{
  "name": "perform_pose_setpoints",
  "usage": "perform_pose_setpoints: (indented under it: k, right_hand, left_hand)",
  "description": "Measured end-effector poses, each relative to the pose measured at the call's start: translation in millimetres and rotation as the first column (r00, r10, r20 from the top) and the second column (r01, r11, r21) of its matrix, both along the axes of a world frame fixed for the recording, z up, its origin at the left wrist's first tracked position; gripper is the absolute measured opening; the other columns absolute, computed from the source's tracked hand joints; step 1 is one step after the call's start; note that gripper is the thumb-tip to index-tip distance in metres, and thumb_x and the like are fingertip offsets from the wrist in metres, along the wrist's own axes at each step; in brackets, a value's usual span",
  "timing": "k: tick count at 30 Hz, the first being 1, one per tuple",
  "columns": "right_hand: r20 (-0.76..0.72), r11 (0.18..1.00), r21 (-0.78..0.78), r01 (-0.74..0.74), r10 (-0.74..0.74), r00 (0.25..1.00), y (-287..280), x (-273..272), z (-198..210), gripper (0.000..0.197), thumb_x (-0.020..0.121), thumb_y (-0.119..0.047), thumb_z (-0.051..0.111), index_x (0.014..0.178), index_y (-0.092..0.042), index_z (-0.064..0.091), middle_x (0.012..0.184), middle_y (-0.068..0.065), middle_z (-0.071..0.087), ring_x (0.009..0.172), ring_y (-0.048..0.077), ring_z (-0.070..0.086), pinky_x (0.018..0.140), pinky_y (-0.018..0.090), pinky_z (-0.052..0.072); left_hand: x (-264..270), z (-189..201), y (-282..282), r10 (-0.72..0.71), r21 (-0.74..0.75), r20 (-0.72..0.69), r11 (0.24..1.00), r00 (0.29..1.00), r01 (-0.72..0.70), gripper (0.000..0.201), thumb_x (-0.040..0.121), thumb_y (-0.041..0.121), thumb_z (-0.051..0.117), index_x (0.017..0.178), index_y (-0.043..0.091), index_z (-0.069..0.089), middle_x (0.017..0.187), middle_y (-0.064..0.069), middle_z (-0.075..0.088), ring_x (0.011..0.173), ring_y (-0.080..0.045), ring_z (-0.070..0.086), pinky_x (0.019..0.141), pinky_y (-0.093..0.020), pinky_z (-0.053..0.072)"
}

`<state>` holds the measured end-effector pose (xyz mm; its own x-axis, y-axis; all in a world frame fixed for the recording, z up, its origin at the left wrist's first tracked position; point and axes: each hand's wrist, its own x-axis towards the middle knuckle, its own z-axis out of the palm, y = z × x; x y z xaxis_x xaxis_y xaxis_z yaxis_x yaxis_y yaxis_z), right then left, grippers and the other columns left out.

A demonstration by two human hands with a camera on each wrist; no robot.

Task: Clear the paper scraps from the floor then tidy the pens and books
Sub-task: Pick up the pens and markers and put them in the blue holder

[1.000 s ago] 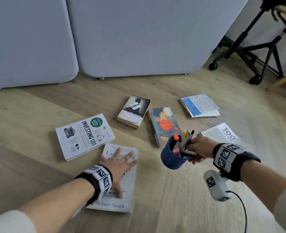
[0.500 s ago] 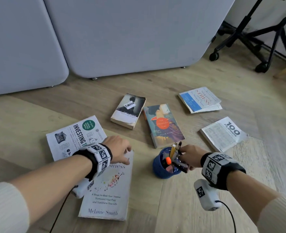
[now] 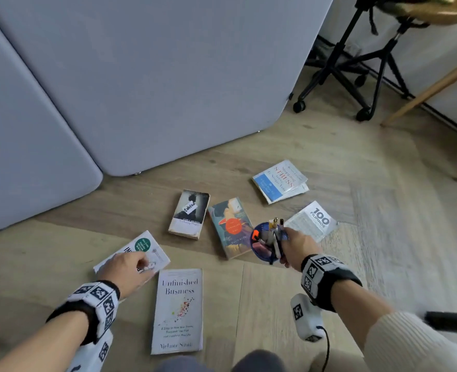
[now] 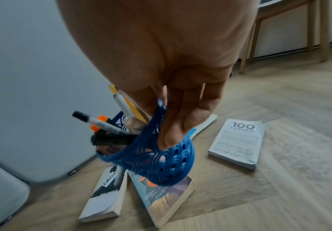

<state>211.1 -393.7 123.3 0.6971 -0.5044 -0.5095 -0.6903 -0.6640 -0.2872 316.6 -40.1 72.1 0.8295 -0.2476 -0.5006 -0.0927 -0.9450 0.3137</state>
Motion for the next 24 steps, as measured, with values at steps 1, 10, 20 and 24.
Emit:
perform_pose_setpoints:
  k: [1, 10, 20, 24]
  right_hand:
    - [0.016, 0.999, -0.034, 0.020, -0.020, 1.000, 3, -3, 20, 0.026, 0.097, -0.027, 0.038, 0.114, -0.022, 0.057, 0.092, 0.013, 0.070, 0.087, 0.032, 0.066, 0.076, 0.036, 0.053]
    - [0.099, 0.982, 0.028, 0.185, -0.187, 0.977, 53, -46, 199, 0.021, 0.090, -0.033, 0.038, 0.104, -0.029, 0.052, 0.080, 0.014, 0.064, 0.068, 0.033, 0.062, 0.064, 0.038, 0.053]
    - [0.230, 0.843, 0.487, 0.229, -0.377, 0.897, 125, -156, 469, 0.020, 0.096, -0.010, 0.044, 0.089, -0.002, 0.061, 0.062, 0.009, 0.068, 0.049, 0.015, 0.061, 0.054, 0.030, 0.052]
    - [0.367, 0.905, 0.292, 0.308, -0.404, 0.838, 132, -231, 539, 0.023, 0.096, -0.033, 0.052, 0.103, -0.016, 0.065, 0.085, 0.003, 0.069, 0.077, 0.014, 0.065, 0.077, 0.033, 0.052]
  left_hand:
    - [2, 25, 5, 0.037, -0.016, -0.002, 0.999, 0.999, -0.037, 0.011, 0.079, 0.037, 0.069, 0.078, 0.029, 0.062, 0.085, 0.012, 0.068, 0.081, -0.015, 0.063, 0.064, -0.024, 0.041]
    - [-50, 254, -46, -0.094, -0.317, -0.077, 0.946, 0.993, 0.065, 0.044, 0.076, 0.032, 0.069, 0.118, 0.032, 0.057, 0.110, 0.018, 0.064, 0.087, -0.006, 0.063, 0.076, -0.023, 0.049]
    - [-145, 469, -84, -0.367, -0.654, 0.076, 0.684, 0.927, 0.324, 0.090, 0.050, 0.051, 0.086, 0.131, 0.038, 0.049, 0.121, 0.023, 0.059, 0.111, 0.001, 0.056, 0.093, -0.025, 0.049]
    - [-182, 535, -110, -0.480, -0.725, 0.133, 0.550, 0.867, 0.415, 0.085, 0.051, 0.053, 0.088, 0.126, 0.039, 0.052, 0.109, 0.022, 0.062, 0.100, 0.006, 0.058, 0.085, -0.023, 0.052]
